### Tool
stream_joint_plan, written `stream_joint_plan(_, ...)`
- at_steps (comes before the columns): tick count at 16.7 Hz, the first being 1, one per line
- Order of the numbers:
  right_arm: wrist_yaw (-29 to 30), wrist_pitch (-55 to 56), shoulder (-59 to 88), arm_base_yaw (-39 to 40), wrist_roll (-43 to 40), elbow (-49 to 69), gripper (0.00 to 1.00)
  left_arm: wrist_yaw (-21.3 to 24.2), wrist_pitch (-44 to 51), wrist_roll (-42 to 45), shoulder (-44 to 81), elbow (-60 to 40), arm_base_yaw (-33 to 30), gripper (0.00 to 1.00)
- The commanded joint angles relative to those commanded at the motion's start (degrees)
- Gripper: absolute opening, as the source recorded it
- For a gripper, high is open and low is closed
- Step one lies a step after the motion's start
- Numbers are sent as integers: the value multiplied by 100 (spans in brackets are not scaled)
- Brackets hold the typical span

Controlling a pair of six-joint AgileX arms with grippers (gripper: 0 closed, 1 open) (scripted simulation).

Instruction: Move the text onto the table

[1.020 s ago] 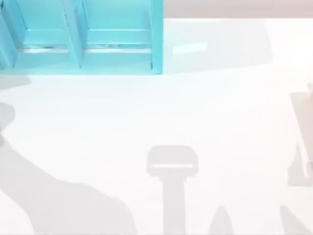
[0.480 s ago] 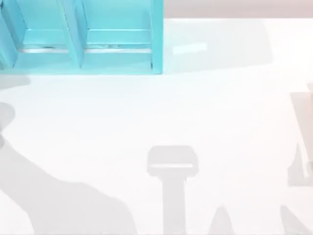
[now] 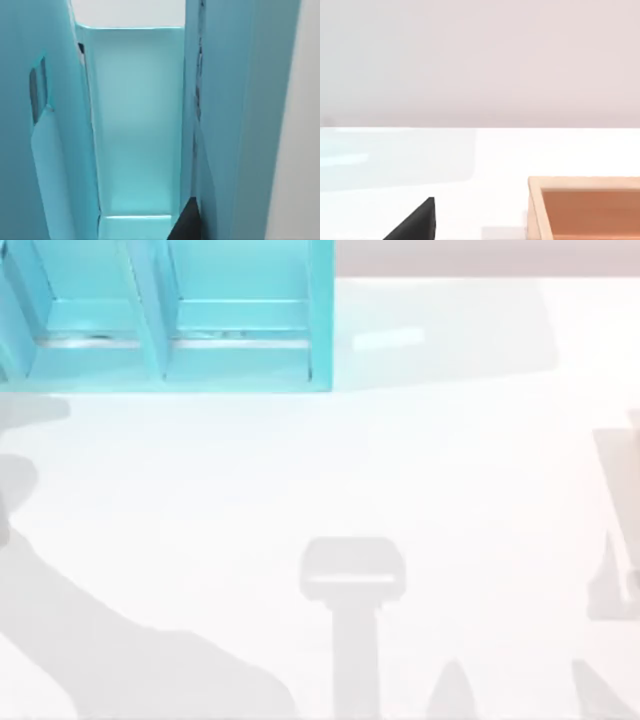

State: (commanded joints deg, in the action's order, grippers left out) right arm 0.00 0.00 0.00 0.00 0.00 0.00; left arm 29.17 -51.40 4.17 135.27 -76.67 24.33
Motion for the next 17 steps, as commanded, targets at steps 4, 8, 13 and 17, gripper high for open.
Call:
stream_joint_plan(4, 0, 0, 0, 0, 0, 0, 100, 434, 776, 82, -1326, 664, 283, 0)
stream_joint_plan(8, 0, 0, 0, 0, 0, 0, 100, 892, 1738, 174, -3155, 1475, 774, 0)
stream_joint_plan(13, 0, 0, 0, 0, 0, 0, 100, 1305, 2697, 241, -4939, 2258, 1417, 0)
stream_joint_plan(17, 0, 0, 0, 0, 0, 0, 100, 1431, 2973, 251, -5344, 2480, 1610, 0)
